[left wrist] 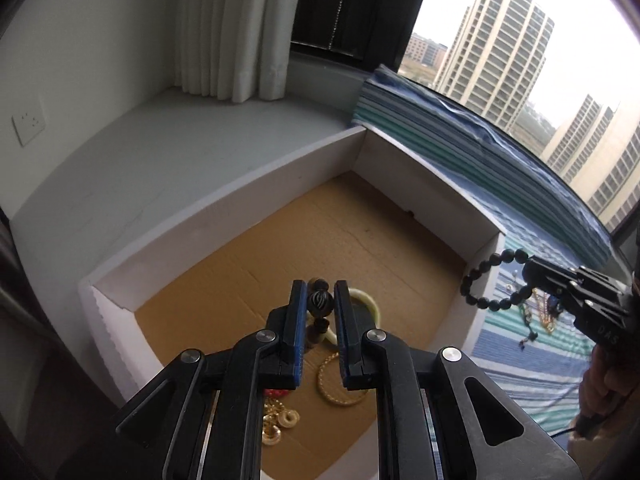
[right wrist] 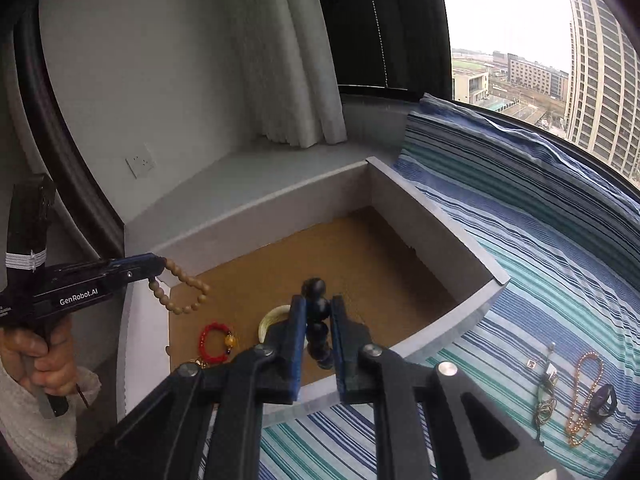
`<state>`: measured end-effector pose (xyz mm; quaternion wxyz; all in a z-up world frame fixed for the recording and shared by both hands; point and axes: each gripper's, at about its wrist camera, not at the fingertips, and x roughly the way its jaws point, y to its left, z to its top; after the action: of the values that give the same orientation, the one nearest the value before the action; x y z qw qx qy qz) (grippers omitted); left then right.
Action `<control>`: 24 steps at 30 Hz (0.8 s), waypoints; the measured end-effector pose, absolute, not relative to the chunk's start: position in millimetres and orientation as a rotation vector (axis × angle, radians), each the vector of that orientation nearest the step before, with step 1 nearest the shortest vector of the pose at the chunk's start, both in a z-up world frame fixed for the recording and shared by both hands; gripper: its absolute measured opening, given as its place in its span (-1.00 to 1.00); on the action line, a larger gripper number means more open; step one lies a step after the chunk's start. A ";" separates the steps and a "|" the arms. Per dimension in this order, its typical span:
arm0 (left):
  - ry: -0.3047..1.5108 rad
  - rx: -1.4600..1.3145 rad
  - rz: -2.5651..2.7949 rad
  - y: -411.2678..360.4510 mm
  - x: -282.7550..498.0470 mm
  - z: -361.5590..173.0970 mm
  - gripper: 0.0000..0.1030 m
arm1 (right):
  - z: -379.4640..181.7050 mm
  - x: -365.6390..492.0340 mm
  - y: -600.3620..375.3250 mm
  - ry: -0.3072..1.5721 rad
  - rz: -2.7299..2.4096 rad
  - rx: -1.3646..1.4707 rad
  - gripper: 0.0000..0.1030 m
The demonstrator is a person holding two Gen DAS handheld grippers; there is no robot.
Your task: Organize jewelry
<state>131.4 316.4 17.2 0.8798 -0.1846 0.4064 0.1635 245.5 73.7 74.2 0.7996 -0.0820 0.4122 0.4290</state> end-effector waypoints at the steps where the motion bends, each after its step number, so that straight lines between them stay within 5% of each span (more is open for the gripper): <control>1: 0.862 -0.386 0.351 320.8 134.6 9.8 -0.78 | 66.0 247.1 82.9 0.908 0.922 -0.194 -0.76; 10: 0.930 -0.343 0.396 325.2 150.2 -29.6 -0.74 | 16.7 260.9 112.2 0.998 0.850 -0.246 -0.73; 11: 0.926 -0.327 0.412 323.6 150.5 -29.4 -0.62 | 17.9 261.1 110.0 0.991 0.841 -0.237 -0.70; 12: 0.922 -0.312 0.423 321.9 150.0 -28.5 -0.25 | 19.7 261.3 106.8 0.984 0.835 -0.225 -0.63; 13: 0.911 -0.304 0.430 320.6 148.0 -26.5 -0.04 | 23.1 261.2 102.7 0.977 0.826 -0.209 -0.39; 14: 0.892 -0.300 0.437 319.6 144.5 -23.1 0.38 | 27.9 260.4 97.1 0.968 0.816 -0.191 -0.16; 15: 0.869 -0.293 0.442 317.7 139.9 -19.1 0.54 | 34.3 259.0 90.4 0.954 0.807 -0.175 -0.13; 18: 0.825 -0.258 0.423 302.3 127.8 -6.2 0.60 | 55.6 247.4 73.0 0.897 0.776 -0.172 -0.01; 20: 0.795 -0.244 0.410 286.6 118.8 2.2 0.78 | 68.5 234.2 59.4 0.857 0.740 -0.178 0.42; 24: 0.747 -0.212 0.344 242.0 101.6 11.1 0.90 | 80.7 203.5 28.9 0.807 0.689 -0.188 0.47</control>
<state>101.6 242.0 11.1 0.9111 -0.1030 0.3625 0.1670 203.5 28.9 80.7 0.8582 -0.0897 0.3845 0.3282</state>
